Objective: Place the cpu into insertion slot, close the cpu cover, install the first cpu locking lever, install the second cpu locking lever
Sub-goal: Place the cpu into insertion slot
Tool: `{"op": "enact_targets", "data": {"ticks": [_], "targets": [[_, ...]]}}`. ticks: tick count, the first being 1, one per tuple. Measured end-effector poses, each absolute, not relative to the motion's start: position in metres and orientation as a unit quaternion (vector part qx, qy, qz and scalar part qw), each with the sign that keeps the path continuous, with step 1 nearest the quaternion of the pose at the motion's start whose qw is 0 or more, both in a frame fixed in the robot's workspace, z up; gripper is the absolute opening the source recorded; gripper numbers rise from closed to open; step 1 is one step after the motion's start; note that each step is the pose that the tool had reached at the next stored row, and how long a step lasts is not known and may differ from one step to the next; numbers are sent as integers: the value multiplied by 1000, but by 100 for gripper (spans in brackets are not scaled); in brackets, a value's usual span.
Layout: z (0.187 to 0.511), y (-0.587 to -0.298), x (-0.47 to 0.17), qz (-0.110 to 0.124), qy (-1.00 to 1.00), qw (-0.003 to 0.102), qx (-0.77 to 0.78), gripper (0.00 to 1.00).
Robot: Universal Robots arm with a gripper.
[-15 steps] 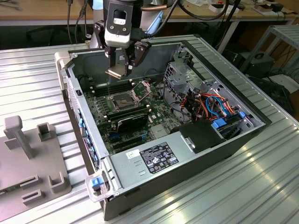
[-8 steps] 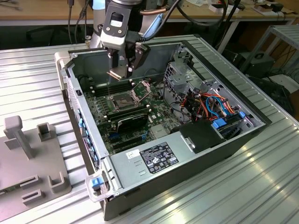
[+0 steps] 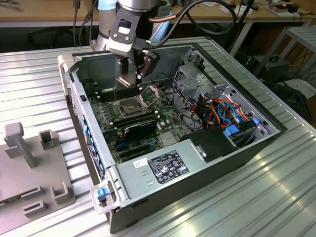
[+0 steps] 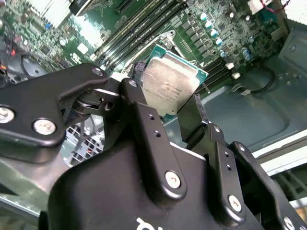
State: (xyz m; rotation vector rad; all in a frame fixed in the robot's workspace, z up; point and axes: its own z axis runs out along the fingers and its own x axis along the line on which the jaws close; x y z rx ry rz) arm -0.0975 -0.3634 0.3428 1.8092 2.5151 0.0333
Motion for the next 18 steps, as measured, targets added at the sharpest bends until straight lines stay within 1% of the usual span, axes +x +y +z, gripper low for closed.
{"op": "enact_targets", "data": {"ticks": [18], "targets": [[342, -363, -98, 11, 802, 22, 596, 54]]}}
